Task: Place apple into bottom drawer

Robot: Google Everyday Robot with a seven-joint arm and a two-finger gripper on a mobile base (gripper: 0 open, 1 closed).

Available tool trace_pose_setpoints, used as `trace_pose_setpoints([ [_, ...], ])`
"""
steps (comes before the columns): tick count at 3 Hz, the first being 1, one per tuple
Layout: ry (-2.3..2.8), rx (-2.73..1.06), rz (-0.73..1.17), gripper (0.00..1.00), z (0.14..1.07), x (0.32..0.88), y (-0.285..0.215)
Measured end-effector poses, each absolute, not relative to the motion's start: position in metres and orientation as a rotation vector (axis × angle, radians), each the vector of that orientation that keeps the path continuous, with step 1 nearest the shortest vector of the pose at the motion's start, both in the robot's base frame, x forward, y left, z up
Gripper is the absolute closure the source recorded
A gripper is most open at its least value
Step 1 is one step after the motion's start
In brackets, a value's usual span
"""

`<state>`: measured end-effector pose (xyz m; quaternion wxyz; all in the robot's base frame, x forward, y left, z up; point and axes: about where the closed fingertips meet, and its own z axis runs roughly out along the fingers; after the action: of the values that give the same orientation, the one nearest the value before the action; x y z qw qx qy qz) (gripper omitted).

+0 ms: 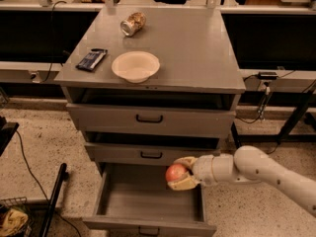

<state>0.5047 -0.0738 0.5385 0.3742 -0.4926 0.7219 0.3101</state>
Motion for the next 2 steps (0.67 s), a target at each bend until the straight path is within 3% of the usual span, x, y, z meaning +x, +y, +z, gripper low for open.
trace_pose_setpoints([
  [1,1.841,-1.272,0.832,1.00,0.4736,0.4941,-0.0643],
  [2,1.842,-1.270,0.836,1.00,0.4723,0.4934,-0.0634],
])
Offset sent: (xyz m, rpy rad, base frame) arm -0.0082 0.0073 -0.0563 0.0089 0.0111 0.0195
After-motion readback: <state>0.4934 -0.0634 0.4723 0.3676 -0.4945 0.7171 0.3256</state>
